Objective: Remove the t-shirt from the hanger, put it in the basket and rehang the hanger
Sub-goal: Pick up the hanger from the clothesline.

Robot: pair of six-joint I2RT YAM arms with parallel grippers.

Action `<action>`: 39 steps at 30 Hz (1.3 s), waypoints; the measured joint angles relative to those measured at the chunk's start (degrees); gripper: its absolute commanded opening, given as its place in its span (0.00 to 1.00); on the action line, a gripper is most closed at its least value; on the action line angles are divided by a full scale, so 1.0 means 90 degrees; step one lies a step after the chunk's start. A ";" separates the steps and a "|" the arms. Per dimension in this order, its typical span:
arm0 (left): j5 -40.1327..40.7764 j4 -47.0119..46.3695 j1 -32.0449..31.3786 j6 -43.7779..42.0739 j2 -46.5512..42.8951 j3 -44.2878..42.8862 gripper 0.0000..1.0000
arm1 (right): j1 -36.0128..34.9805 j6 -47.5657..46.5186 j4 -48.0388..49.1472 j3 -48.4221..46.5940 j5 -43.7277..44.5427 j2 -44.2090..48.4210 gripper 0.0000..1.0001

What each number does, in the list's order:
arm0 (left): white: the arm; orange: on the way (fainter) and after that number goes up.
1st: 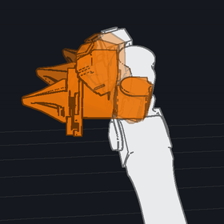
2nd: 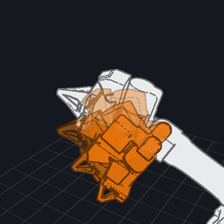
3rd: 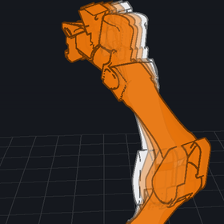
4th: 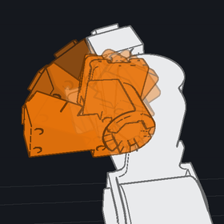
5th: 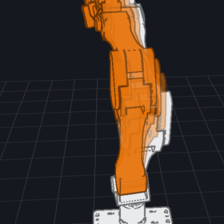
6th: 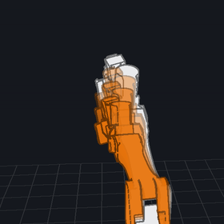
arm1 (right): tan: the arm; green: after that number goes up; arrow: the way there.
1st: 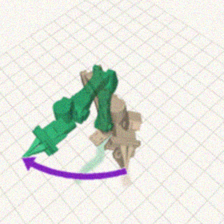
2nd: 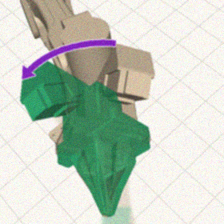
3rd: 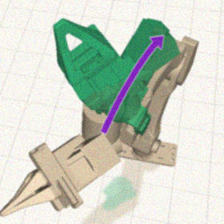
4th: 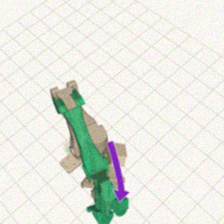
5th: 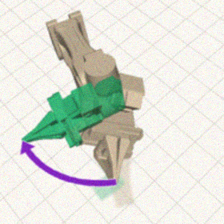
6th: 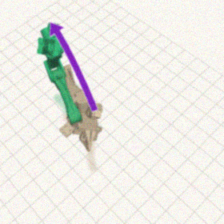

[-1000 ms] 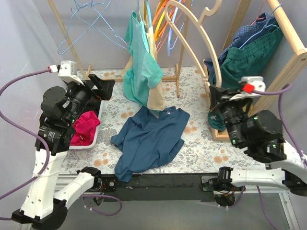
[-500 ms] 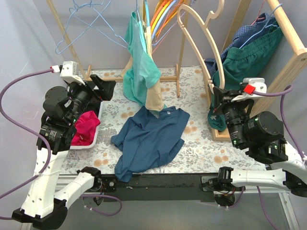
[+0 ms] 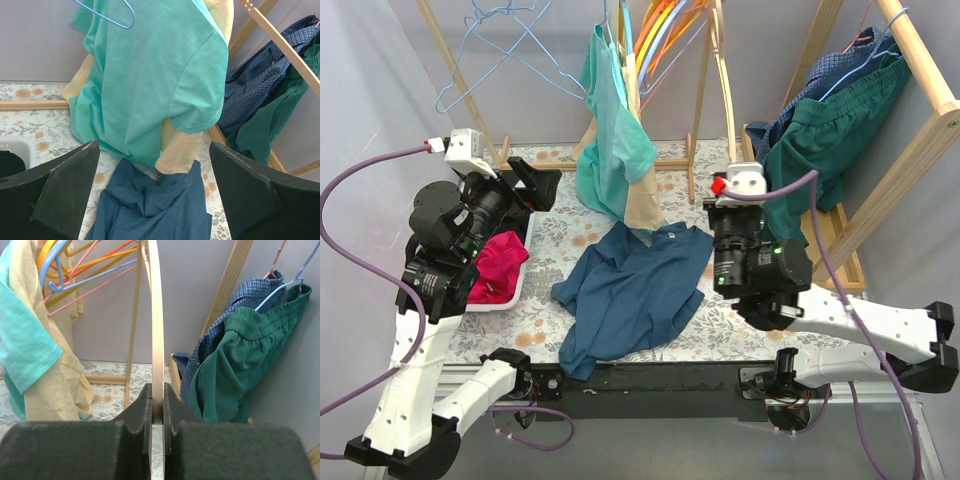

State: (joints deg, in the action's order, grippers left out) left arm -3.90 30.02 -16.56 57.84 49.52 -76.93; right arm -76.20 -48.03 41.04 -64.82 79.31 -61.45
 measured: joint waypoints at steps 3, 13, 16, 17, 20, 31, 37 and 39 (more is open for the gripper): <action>0.0005 0.0010 0.0000 0.0000 -0.0034 0.0000 0.92 | -0.0005 -0.0714 0.0833 -0.0078 0.0036 -0.0500 0.01; 0.0034 0.0163 0.0000 -0.0007 -0.0204 0.0000 0.92 | -0.0044 -0.1712 0.2419 -0.0194 0.0206 -0.1047 0.01; 0.0036 0.0192 0.0000 -0.0010 -0.0206 0.0000 0.92 | -0.0151 -0.1758 0.2594 -0.0194 0.0194 -0.1054 0.01; 0.0039 0.0202 0.0000 -0.0012 -0.0206 0.0000 0.92 | -0.0226 -0.1804 0.2664 -0.0194 0.0182 -0.1054 0.01; 0.0051 0.0240 0.0000 -0.0022 -0.0206 0.0000 0.92 | -0.0454 -0.1965 0.2861 -0.0194 0.0158 -0.1054 0.01; 0.0061 0.0279 0.0000 -0.0019 -0.0206 0.0007 0.92 | -0.0748 -0.2018 0.2958 -0.0104 0.0126 -0.0481 0.01; 0.0056 0.0279 0.0000 -0.0019 -0.0206 0.0007 0.92 | -0.0556 -0.1851 0.2943 -0.0104 -0.0036 -0.0573 0.01; 0.0056 0.0279 0.0000 -0.0022 -0.0206 0.0007 0.92 | -0.0423 -0.1797 0.2914 -0.0104 -0.0102 -0.0712 0.01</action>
State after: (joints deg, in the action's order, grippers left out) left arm -3.40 32.53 -16.56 57.65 47.66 -76.86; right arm -80.01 -64.20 67.26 -65.76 78.39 -67.85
